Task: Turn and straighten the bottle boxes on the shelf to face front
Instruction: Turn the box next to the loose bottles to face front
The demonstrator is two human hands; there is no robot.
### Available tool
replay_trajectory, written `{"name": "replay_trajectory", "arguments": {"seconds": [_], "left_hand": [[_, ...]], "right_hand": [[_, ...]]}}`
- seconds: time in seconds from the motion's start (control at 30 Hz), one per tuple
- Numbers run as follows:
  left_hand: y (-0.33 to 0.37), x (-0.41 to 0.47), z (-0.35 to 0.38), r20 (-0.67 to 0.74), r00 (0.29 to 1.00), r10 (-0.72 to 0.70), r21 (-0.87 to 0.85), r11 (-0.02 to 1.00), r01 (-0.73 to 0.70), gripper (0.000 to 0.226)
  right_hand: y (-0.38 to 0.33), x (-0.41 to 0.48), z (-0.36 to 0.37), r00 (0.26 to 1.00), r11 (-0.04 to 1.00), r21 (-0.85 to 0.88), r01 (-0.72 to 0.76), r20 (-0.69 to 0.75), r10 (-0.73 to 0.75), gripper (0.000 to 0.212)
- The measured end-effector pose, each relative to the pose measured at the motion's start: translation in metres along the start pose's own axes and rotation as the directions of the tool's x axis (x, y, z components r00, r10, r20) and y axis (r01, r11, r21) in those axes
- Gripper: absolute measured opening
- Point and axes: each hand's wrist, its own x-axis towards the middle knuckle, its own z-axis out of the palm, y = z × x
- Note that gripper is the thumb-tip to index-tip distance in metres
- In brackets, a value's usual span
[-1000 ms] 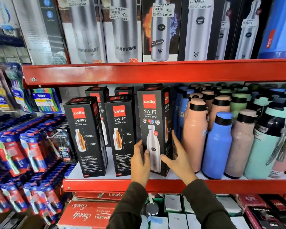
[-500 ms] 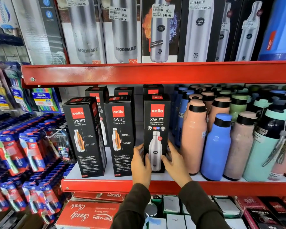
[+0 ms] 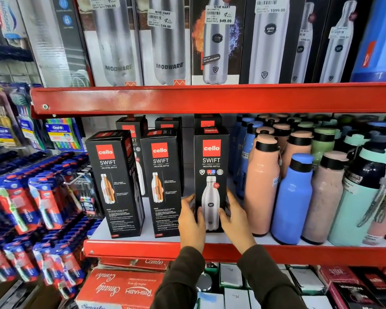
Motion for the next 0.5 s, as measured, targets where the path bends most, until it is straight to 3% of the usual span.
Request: {"name": "replay_trajectory", "arguments": {"seconds": [0.3,0.5], "left_hand": [[0.005,-0.014,-0.008,0.042,0.999,0.029,0.007,1.000,-0.029,0.046],[0.007,-0.030,-0.028,-0.094,0.989,0.117,-0.053,0.991,-0.122,0.036]], "right_hand": [[-0.002,-0.013,0.000,0.978,0.993,0.113,0.034,-0.210,-0.010,0.051],[-0.011,-0.031,0.002,0.932,0.978,0.168,0.121,-0.358,-0.053,0.040]]}}
